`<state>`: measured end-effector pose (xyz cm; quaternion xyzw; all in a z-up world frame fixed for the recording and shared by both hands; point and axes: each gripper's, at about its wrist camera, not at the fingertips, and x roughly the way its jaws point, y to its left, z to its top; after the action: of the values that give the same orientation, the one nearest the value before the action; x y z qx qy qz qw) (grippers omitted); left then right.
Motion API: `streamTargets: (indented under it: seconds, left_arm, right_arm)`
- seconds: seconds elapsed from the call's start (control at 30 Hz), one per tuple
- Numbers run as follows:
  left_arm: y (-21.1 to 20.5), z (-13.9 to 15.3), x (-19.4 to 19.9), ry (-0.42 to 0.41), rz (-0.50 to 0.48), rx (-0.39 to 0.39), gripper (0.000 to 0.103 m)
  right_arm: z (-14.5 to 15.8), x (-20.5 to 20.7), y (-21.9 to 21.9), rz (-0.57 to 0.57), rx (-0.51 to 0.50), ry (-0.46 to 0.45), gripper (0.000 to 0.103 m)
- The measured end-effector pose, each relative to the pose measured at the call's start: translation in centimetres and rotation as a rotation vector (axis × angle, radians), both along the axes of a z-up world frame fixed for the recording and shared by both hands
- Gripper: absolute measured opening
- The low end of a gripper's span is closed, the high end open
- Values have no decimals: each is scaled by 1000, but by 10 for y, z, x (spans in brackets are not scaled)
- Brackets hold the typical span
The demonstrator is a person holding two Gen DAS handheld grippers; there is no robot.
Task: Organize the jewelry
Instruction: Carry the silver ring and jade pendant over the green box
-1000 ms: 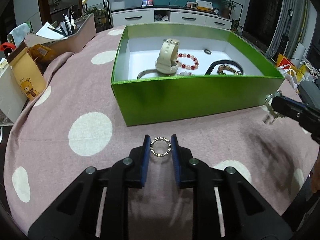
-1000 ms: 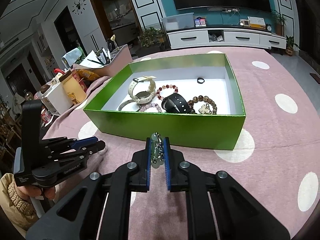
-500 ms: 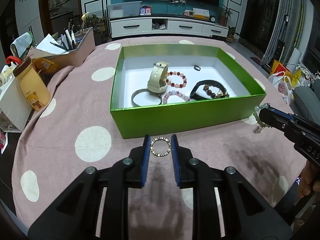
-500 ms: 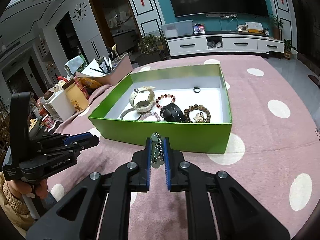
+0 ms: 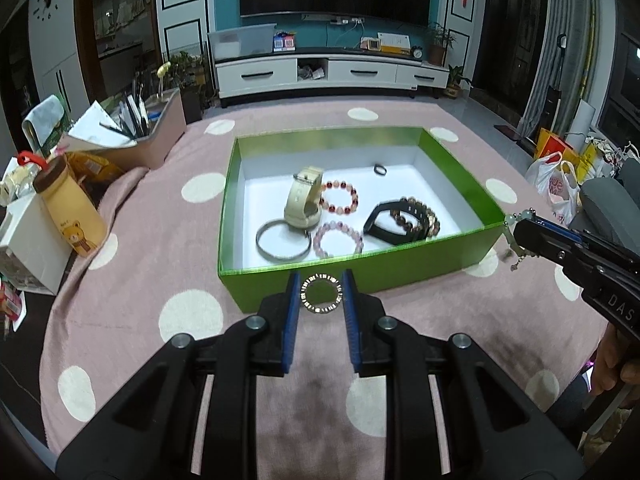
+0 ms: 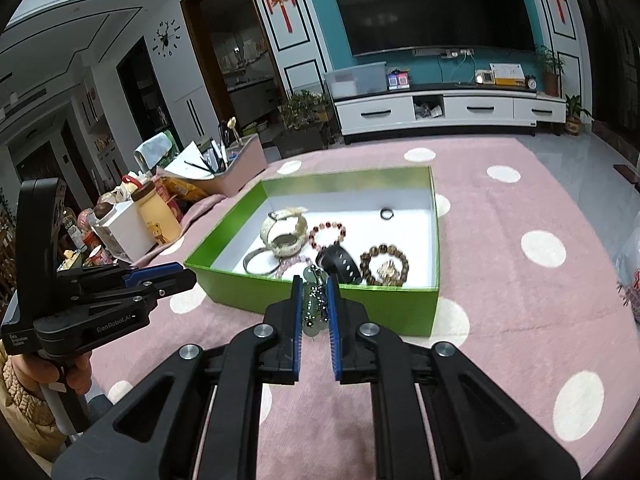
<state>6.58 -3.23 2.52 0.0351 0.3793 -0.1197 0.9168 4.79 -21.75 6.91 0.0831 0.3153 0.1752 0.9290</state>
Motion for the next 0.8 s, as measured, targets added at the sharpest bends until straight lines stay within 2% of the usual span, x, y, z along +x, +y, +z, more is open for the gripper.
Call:
streamTargets:
  seconds: [0.4, 0.8]
  left_arm:
    - [5, 34, 24, -44, 11, -37, 20]
    - [-9, 44, 55, -56, -1, -10, 20]
  right_arm:
    - [28, 14, -8, -7, -12, -73, 11]
    - [26, 38, -20, -29, -3, -68, 11]
